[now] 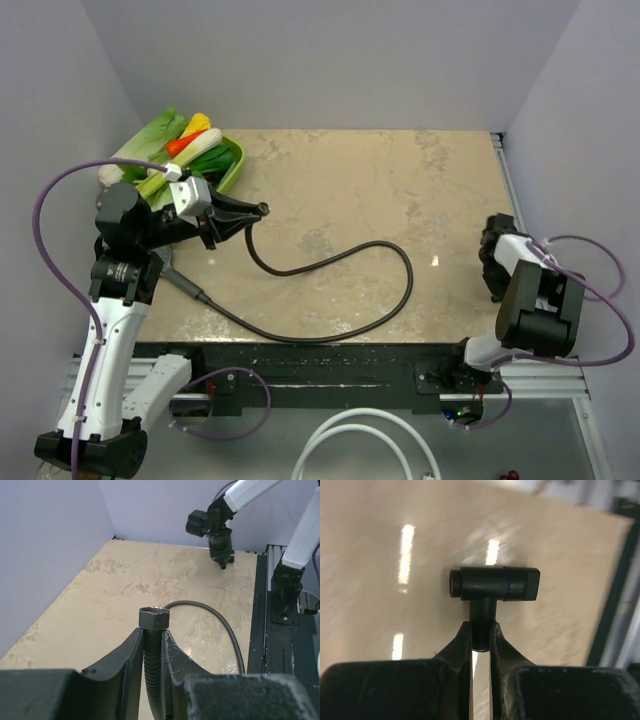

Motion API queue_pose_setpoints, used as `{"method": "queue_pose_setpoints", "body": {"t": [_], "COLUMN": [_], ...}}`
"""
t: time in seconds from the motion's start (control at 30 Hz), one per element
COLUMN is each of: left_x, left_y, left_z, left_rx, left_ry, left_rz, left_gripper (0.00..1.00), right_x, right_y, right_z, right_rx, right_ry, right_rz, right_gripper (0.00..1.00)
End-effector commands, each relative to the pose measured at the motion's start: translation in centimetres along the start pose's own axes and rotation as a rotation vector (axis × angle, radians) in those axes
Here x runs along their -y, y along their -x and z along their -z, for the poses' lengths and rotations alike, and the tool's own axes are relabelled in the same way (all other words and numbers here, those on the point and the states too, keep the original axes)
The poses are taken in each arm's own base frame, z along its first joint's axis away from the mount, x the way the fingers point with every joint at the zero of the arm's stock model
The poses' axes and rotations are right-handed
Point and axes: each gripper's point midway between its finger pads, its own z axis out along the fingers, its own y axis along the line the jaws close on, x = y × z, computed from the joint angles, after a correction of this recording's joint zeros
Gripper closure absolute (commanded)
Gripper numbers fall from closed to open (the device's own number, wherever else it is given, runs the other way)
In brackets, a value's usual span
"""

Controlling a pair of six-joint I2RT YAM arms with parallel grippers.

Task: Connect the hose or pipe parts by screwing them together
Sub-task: Move the adaptor to the center of the board.

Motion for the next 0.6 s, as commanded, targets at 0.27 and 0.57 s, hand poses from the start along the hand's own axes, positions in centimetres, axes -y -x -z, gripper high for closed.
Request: {"method": "queue_pose_setpoints", "body": {"t": [0.27, 0.57], "left_x": [0.5, 0.9], "left_y": [-0.1, -1.2], "left_z": [0.6, 0.8], "left_rx": [0.002, -0.010], "left_ry": [0.017, 0.017], "left_rz": [-0.009, 0.015], "left_gripper": [1.00, 1.00], "right_x": [-16.5, -20.4], "right_y": [-11.4, -14.1], "right_z": [13.1, 18.2], "right_rx": [-0.043, -0.045], "right_ry": [0.490, 0.642], "right_rz": [0.260, 0.393], "right_gripper": [1.00, 0.85]}}
